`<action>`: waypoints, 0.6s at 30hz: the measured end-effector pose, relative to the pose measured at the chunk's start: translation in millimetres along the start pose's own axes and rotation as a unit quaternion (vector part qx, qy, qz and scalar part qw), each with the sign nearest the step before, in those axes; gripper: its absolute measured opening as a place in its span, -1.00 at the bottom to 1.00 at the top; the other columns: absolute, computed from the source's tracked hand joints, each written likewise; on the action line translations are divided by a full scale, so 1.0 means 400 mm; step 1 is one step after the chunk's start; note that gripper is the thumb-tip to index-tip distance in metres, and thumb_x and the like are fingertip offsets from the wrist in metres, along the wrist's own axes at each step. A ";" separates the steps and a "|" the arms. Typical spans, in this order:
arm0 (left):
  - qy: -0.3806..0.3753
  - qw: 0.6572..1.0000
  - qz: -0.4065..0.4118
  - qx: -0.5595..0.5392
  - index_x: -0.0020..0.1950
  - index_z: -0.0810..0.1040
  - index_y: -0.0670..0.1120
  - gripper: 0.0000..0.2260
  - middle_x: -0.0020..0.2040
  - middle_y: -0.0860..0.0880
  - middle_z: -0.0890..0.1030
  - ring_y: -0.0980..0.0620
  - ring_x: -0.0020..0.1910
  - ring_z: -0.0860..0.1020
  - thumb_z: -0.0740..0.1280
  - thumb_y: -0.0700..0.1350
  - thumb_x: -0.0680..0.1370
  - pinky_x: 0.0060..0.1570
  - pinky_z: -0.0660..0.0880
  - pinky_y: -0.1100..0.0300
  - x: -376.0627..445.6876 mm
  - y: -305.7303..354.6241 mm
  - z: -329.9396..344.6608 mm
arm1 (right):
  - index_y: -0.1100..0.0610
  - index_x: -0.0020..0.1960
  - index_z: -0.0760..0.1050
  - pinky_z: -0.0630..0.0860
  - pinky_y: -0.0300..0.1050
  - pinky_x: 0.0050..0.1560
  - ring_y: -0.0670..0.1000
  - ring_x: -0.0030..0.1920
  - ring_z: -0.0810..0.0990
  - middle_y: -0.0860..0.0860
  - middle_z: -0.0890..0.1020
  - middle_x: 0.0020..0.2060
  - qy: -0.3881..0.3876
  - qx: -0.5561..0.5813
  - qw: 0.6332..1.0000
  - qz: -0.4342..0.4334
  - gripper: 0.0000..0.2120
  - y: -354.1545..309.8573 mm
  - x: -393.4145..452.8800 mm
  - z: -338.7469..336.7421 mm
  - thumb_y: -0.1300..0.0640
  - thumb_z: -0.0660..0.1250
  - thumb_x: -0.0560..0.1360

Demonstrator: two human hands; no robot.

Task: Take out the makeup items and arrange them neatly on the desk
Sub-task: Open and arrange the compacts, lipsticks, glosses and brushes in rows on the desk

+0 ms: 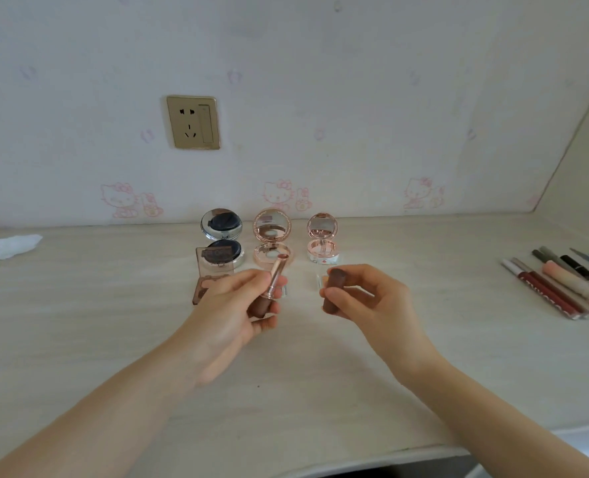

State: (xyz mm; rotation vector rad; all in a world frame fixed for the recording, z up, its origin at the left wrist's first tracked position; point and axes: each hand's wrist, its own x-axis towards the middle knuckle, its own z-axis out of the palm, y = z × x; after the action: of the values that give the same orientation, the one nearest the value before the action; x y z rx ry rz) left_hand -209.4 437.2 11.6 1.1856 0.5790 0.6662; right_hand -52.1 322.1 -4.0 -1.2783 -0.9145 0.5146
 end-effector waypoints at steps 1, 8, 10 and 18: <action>-0.011 1.000 0.005 0.006 -0.03 0.64 -0.21 -0.80 -0.20 -0.10 0.56 0.04 -0.28 0.54 0.23 -0.18 0.61 -0.24 0.59 0.13 0.007 0.001 0.017 | 0.07 -0.08 0.62 0.62 0.13 0.03 0.08 -0.21 0.68 0.04 0.66 -0.23 -0.005 -0.011 1.000 -0.002 -0.83 -0.007 0.002 -0.014 0.33 0.42 0.44; -0.055 0.967 0.128 0.213 -0.06 0.59 -0.11 -0.96 -0.13 -0.11 0.68 -0.06 -0.10 0.68 0.34 -0.18 0.56 -0.05 0.63 0.12 0.131 0.038 0.181 | 0.09 -0.10 0.59 0.62 0.12 0.02 0.05 -0.25 0.68 0.05 0.67 -0.28 0.030 -0.081 0.996 -0.025 -0.83 -0.047 0.091 -0.145 0.34 0.41 0.44; -0.056 0.942 0.164 0.286 -0.10 0.58 -0.10 -0.98 -0.17 -0.07 0.69 0.02 -0.14 0.68 0.40 -0.17 0.52 -0.06 0.63 0.14 0.186 0.049 0.225 | 0.12 -0.09 0.58 0.61 0.12 0.03 0.04 -0.25 0.68 0.08 0.68 -0.32 0.044 -0.105 0.993 -0.019 -0.87 -0.046 0.130 -0.185 0.32 0.41 0.45; -0.009 0.892 0.159 0.423 -0.08 0.57 -0.07 -0.88 -0.19 -0.04 0.69 0.02 -0.16 0.67 0.41 -0.24 0.45 0.00 0.60 -0.02 0.419 0.027 0.327 | 0.05 -0.17 0.55 0.62 0.12 0.03 -0.04 -0.26 0.67 -0.05 0.68 -0.38 0.087 -0.134 0.987 0.032 -0.84 0.023 0.297 -0.281 0.30 0.41 0.43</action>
State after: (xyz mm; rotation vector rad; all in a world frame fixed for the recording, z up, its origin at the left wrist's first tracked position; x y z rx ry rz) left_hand -3.7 479.2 48.1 2.1380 0.6918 0.6924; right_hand 107.5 350.5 19.2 -1.5744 -0.8163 0.3304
